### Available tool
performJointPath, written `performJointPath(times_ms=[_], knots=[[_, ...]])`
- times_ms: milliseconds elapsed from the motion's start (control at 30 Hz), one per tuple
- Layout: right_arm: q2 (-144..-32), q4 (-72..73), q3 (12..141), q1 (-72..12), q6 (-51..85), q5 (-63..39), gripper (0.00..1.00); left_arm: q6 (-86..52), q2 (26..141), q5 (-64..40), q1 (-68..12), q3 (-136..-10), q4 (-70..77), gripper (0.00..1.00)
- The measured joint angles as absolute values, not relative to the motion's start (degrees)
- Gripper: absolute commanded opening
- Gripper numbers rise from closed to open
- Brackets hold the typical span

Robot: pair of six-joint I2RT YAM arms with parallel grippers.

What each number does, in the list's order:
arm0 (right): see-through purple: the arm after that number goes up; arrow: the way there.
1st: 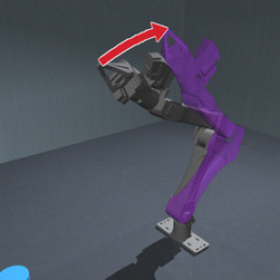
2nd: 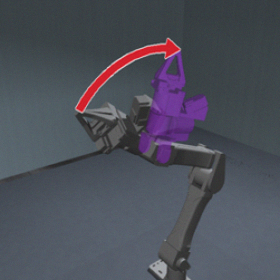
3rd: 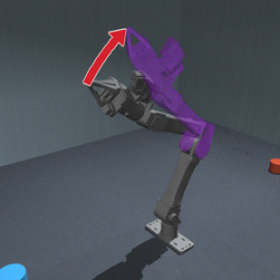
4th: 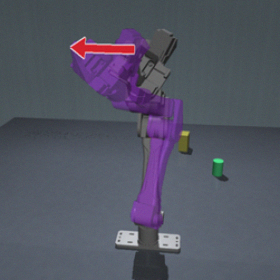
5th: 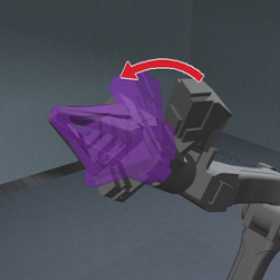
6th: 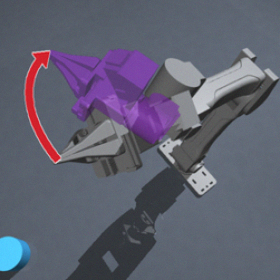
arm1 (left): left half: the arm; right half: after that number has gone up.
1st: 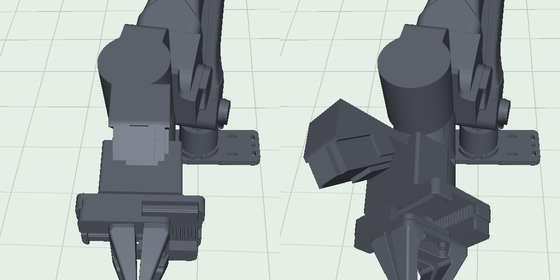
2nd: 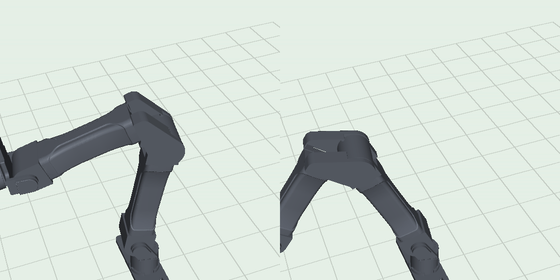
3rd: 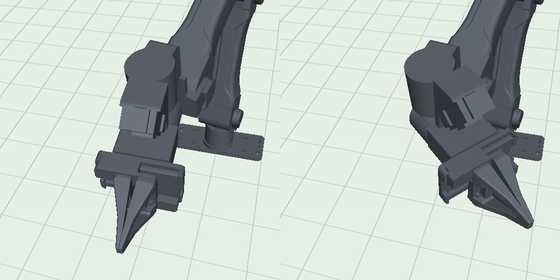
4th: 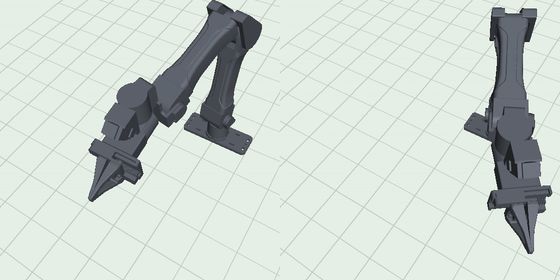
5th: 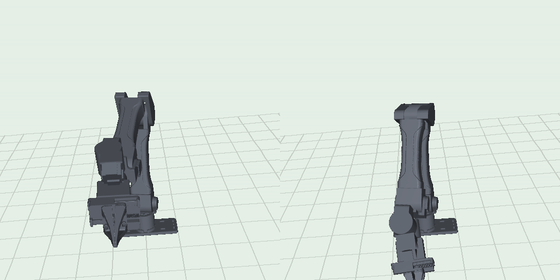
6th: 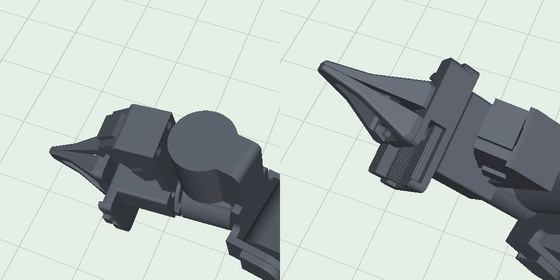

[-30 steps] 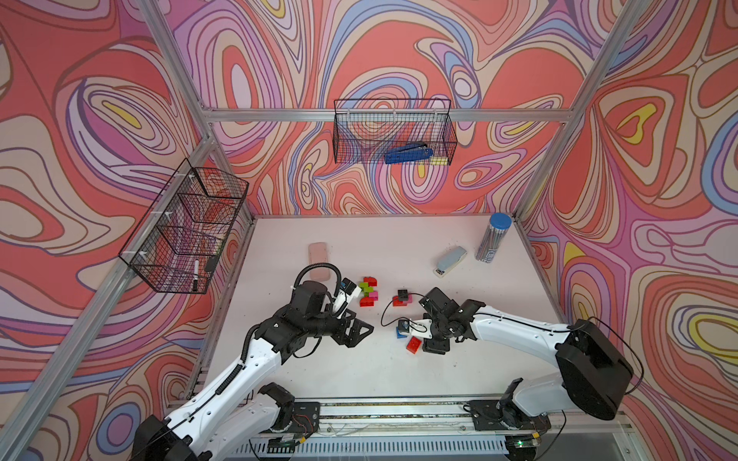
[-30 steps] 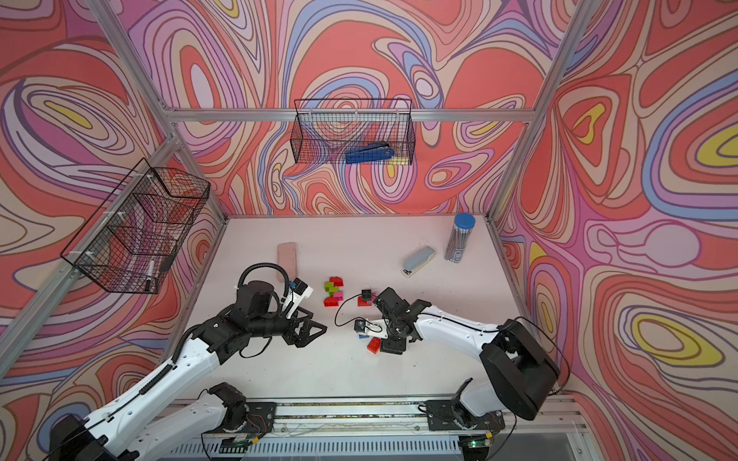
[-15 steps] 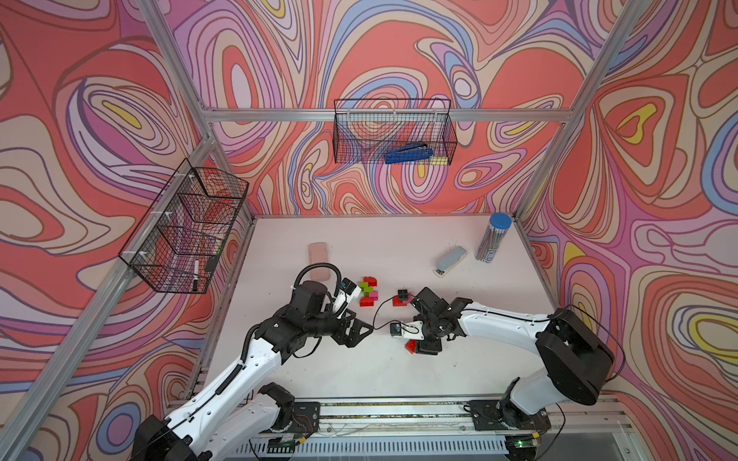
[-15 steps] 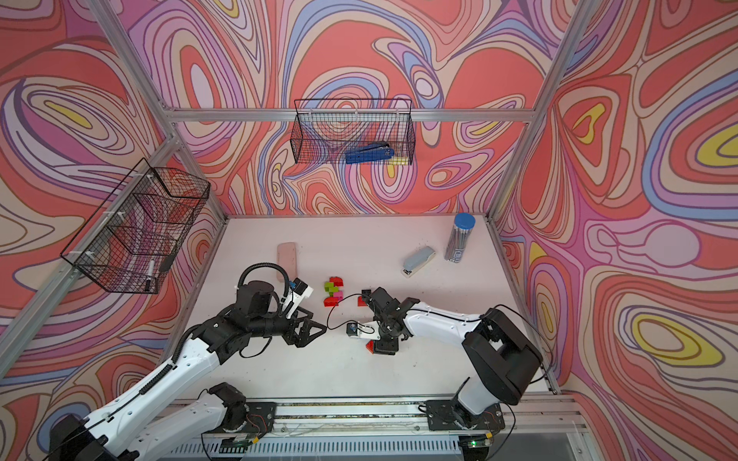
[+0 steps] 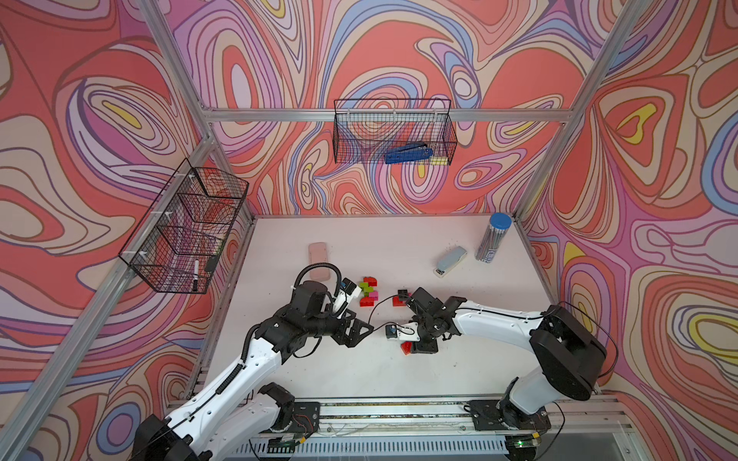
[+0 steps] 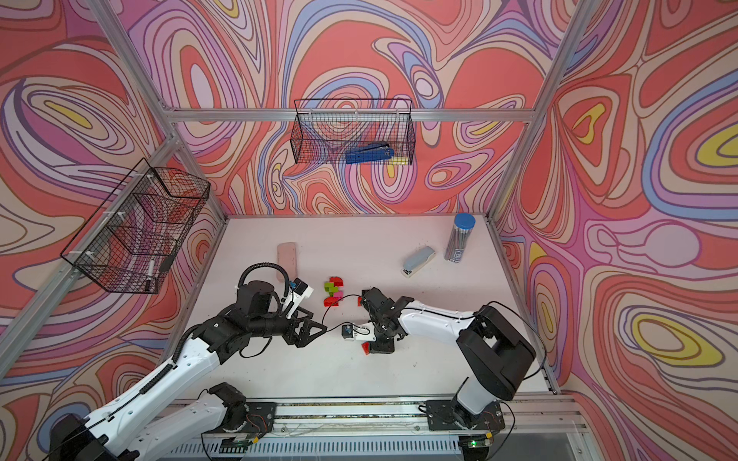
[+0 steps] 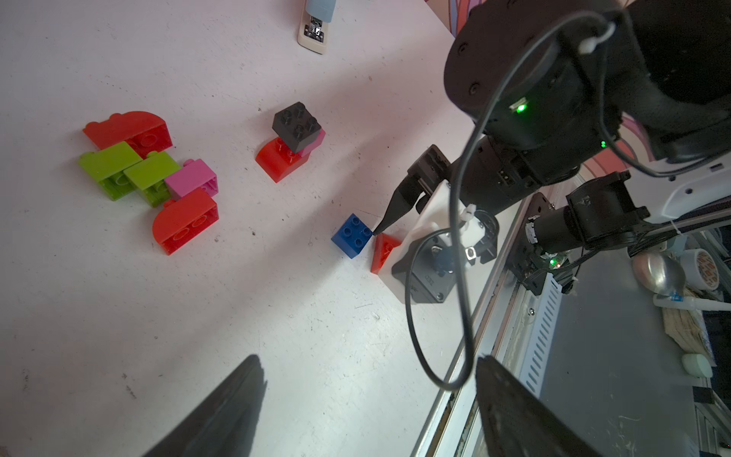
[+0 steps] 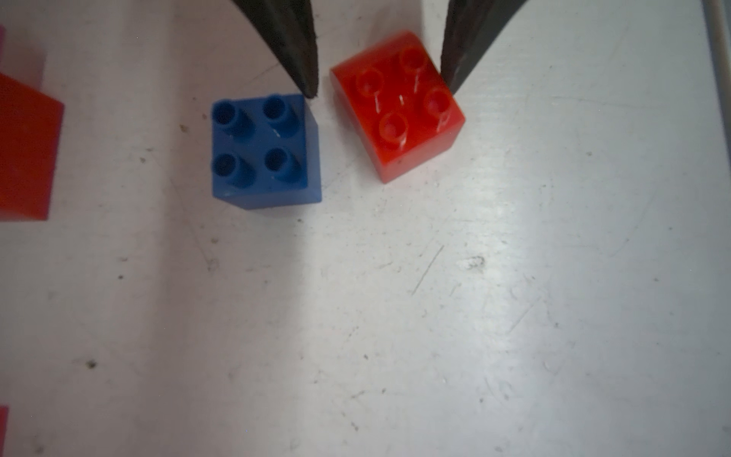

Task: Assemble the letter s with lego
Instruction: Pick up the lego brick from the center of the board.

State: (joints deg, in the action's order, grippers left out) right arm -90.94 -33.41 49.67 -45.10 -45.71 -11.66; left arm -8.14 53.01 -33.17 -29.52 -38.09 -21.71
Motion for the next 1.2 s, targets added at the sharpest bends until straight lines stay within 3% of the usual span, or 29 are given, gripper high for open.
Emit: performJointPath(times_ms=[833, 1200], knots=[[-91.3, -32.9, 49.7, -47.0, -42.5, -13.8, 0.48, -8.1, 53.7, -33.2, -29.5, -38.1, -21.7, 0.85], [-92.6, -32.2, 50.0, -47.7, -41.8, -14.5, 0.27, -8.1, 53.8, -33.2, -29.5, -38.1, -21.7, 0.85]])
